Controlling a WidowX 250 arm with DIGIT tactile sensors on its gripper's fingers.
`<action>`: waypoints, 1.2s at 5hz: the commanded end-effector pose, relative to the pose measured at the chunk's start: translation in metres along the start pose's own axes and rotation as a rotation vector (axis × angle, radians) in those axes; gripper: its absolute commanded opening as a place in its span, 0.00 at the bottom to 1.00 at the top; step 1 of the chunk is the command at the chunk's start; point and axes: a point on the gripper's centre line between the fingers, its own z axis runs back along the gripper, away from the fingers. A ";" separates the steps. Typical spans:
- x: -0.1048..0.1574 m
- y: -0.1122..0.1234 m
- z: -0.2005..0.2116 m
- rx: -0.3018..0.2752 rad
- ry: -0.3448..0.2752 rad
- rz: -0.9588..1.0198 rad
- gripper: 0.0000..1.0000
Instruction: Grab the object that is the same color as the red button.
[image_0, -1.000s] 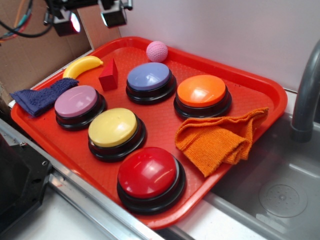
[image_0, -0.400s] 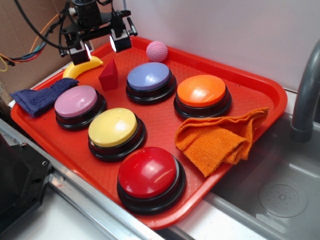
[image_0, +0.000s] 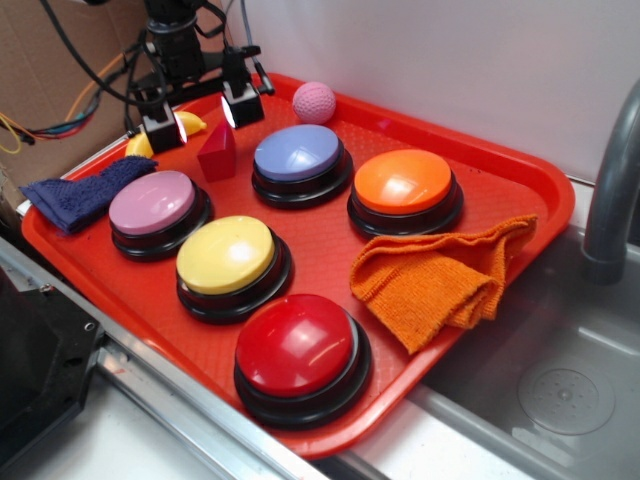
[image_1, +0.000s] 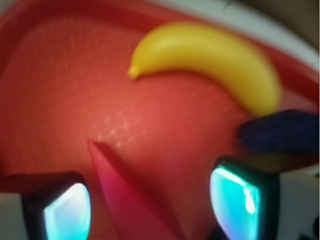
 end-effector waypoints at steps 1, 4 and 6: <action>0.011 0.005 0.000 -0.051 -0.013 0.000 1.00; 0.013 -0.005 0.029 -0.078 -0.026 -0.238 0.00; -0.018 -0.028 0.084 -0.036 0.010 -0.716 0.00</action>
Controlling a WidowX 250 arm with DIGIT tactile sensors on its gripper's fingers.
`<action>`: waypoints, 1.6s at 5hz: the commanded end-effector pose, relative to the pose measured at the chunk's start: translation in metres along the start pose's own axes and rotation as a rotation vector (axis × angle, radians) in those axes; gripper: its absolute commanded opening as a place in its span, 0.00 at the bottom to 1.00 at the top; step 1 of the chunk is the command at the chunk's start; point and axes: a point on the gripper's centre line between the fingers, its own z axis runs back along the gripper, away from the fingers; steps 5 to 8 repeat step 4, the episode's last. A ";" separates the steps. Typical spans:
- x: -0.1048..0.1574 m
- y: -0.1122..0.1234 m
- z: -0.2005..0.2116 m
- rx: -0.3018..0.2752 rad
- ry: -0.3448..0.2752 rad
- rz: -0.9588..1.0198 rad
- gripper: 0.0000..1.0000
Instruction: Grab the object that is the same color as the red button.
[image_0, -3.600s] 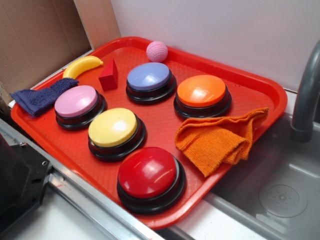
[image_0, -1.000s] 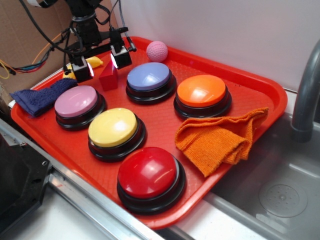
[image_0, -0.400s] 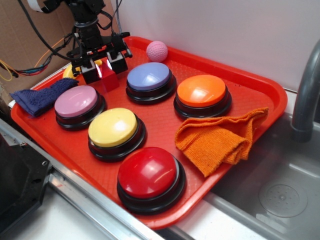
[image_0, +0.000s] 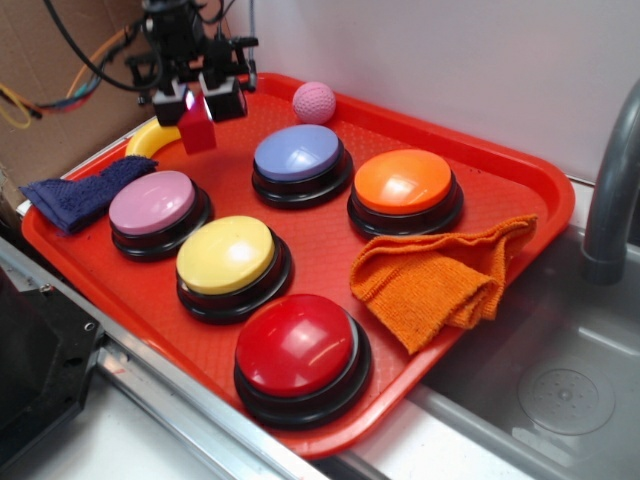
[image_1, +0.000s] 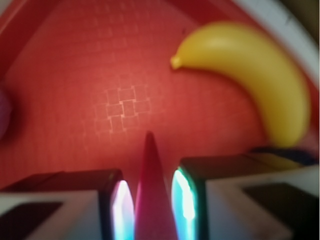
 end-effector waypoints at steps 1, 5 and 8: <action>-0.043 -0.036 0.071 -0.050 -0.031 -0.507 0.00; -0.097 -0.044 0.098 -0.223 0.001 -0.730 0.00; -0.097 -0.044 0.098 -0.223 0.001 -0.730 0.00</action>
